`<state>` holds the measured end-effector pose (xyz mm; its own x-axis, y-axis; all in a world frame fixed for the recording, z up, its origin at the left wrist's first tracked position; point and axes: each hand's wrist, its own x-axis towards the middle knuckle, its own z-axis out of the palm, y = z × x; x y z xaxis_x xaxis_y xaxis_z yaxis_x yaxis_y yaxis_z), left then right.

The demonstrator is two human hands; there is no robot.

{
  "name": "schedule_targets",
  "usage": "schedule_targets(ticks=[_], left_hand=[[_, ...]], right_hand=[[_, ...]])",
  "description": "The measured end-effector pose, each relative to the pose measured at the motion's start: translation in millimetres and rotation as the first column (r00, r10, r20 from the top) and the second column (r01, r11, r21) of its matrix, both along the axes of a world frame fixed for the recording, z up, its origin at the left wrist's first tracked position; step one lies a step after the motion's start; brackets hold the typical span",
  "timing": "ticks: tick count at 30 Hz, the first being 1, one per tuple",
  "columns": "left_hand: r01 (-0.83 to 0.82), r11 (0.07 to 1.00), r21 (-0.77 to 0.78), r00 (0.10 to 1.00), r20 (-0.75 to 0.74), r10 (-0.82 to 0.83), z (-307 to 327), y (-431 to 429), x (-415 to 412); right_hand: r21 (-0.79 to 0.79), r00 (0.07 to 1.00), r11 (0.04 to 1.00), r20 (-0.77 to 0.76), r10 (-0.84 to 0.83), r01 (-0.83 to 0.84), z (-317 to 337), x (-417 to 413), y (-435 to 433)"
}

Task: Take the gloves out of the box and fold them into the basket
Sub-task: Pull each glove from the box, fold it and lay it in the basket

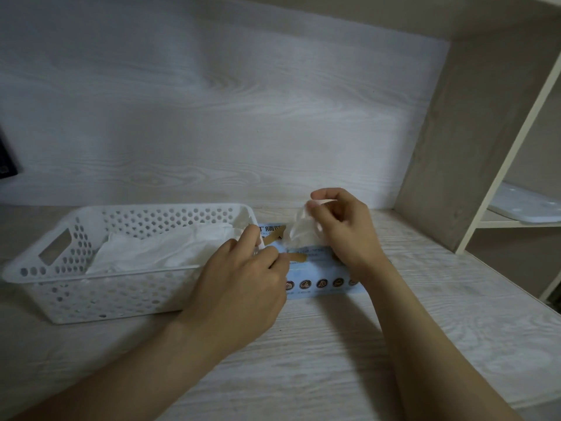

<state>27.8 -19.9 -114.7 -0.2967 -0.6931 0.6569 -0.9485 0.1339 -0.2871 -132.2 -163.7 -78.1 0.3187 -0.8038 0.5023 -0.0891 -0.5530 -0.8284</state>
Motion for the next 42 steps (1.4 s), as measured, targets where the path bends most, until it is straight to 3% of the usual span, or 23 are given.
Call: schedule_targets(ticks=[4,10,15,18,22,29,31,36,42], left_hand=[[-0.012,1.0,0.005,1.0,0.009,0.012,0.0,0.9,0.2],[-0.013,1.0,0.011,1.0,0.002,0.013,1.7,0.3,-0.3],[-0.046,0.998,-0.048,0.999,0.025,0.047,1.4,-0.6,-4.4],[-0.052,0.997,-0.065,0.998,0.044,0.055,0.6,-6.5,-3.8],[-0.057,0.997,-0.058,0.997,0.044,0.059,2.2,-10.3,0.9],[-0.093,0.989,0.116,0.995,0.046,0.089,0.0,-17.4,4.1],[-0.104,0.981,0.162,0.993,0.071,0.093,-1.0,-16.7,3.2],[-0.054,0.999,0.004,0.997,0.061,0.054,-1.4,-14.7,5.6],[-0.03,0.999,-0.032,0.999,0.027,0.031,3.0,-10.5,2.1]], right_hand=[[-0.137,0.965,0.989,-0.262,0.023,-0.061,-4.5,0.3,-1.7],[-0.244,0.926,0.935,-0.216,-0.311,0.257,-11.7,5.3,-12.4],[-0.299,0.911,0.901,-0.173,-0.374,0.313,-14.5,14.0,-10.5],[-0.287,0.941,0.912,-0.085,-0.327,0.292,-14.0,15.3,-8.1],[-0.117,0.927,0.924,0.139,-0.349,0.365,-10.0,10.0,-8.4],[0.14,0.694,0.823,0.471,-0.545,0.551,-4.0,4.2,-6.4],[0.108,0.662,0.799,0.5,-0.558,0.592,-0.8,4.9,-2.1],[-0.026,0.582,0.711,0.594,-0.555,0.703,13.4,-0.8,7.2],[-0.11,0.557,0.666,0.657,-0.508,0.737,22.9,-3.7,17.4]])
